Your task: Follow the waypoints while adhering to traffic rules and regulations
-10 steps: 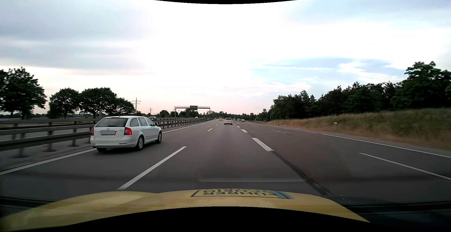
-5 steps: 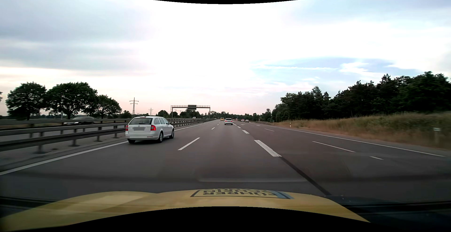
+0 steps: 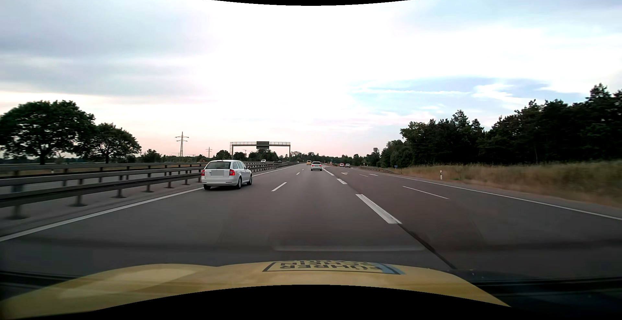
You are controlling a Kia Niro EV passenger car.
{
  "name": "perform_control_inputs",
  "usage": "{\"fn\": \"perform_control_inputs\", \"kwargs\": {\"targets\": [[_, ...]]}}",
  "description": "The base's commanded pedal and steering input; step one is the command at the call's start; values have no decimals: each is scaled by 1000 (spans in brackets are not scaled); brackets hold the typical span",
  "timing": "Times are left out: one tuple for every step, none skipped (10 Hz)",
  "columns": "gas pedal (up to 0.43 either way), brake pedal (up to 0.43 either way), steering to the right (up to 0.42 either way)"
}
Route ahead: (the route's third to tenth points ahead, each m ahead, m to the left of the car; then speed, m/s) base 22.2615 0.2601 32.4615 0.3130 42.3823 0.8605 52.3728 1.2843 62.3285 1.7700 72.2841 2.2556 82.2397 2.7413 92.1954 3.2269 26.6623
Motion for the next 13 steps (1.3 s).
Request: {"fn": "perform_control_inputs", "kwargs": {"targets": [[177, 0, -4], [177, 0, -4], [177, 0, -4], [177, 0, -4], [177, 0, -4], [177, 0, -4], [169, 0, -4], [169, 0, -4], [150, 0, -4], [150, 0, -4], [150, 0, -4], [138, 0, -4], [138, 0, -4]]}}
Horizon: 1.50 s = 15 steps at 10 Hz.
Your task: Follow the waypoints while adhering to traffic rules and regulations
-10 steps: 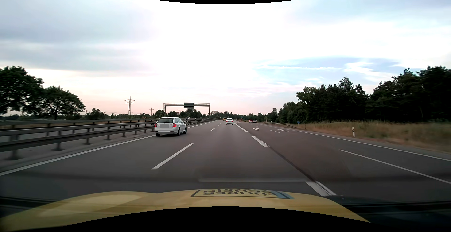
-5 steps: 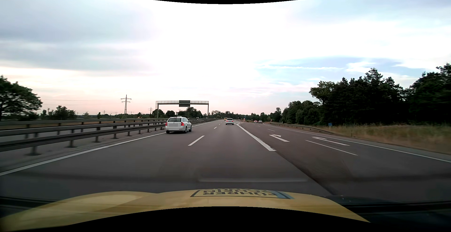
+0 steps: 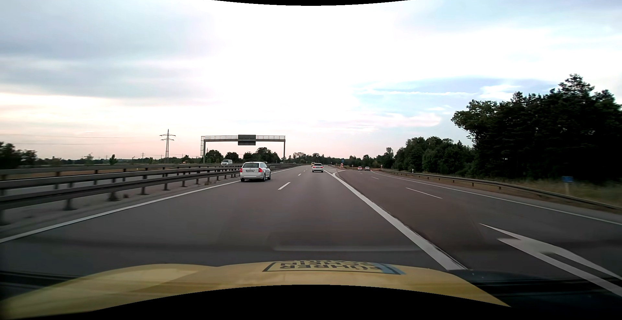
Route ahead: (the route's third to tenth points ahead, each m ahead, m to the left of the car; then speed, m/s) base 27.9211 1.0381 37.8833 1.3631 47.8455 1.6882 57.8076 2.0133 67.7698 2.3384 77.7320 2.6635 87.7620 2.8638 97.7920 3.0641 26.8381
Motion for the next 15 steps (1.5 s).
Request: {"fn": "perform_control_inputs", "kwargs": {"targets": [[130, 0, -4], [118, 0, -4], [118, 0, -4], [118, 0, -4], [118, 0, -3], [118, 0, -2], [118, 0, -1], [118, 0, 0], [118, 0, 0], [118, 0, 0], [118, 0, 0], [130, 0, 0], [130, 0, 0], [138, 0, -1], [150, 0, -1]]}}
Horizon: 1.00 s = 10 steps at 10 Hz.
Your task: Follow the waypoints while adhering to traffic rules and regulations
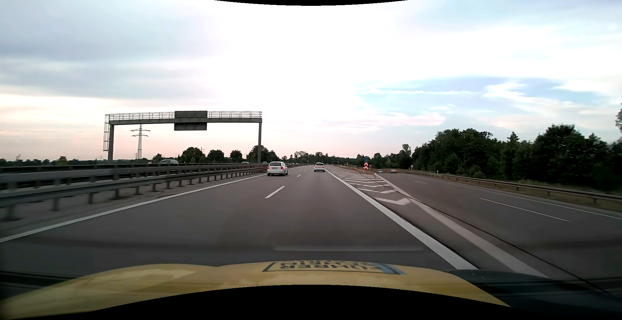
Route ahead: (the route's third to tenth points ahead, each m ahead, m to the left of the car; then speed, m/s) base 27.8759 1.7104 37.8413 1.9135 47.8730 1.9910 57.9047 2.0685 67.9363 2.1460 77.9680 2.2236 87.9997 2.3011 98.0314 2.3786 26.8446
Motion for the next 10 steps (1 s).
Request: {"fn": "perform_control_inputs", "kwargs": {"targets": [[169, 0, -1], [169, 0, -1], [169, 0, -1], [169, 0, -1], [169, 0, -1], [169, 0, -1], [169, 0, -1], [169, 0, -1], [169, 0, -1], [169, 0, -1]]}}
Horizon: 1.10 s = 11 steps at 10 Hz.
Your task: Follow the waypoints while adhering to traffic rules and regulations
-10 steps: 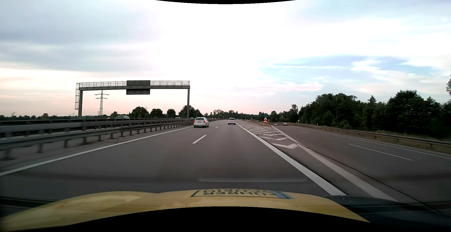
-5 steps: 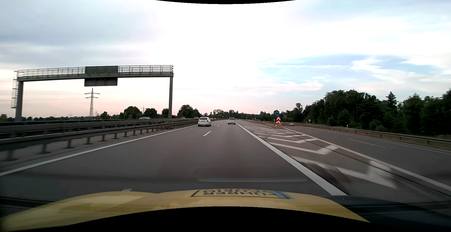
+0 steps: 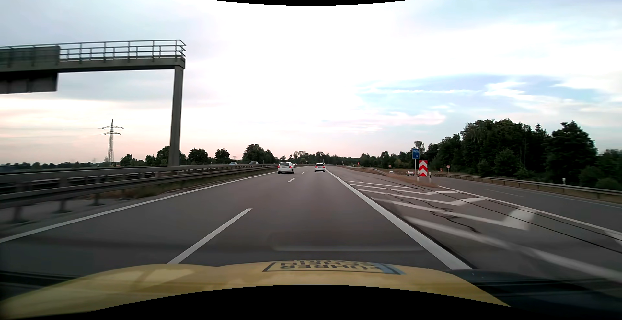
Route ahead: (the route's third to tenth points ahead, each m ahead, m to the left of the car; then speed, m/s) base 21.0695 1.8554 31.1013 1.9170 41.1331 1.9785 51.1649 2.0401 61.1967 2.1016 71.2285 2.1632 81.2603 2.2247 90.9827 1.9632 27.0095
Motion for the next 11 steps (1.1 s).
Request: {"fn": "perform_control_inputs", "kwargs": {"targets": [[169, 0, -1], [169, 0, -1], [169, 0, -1], [169, 0, -1], [169, 0, -1], [169, 0, -1], [169, 0, -1], [169, 0, 0], [169, 0, 0], [177, 0, 0], [189, 0, 0]]}}
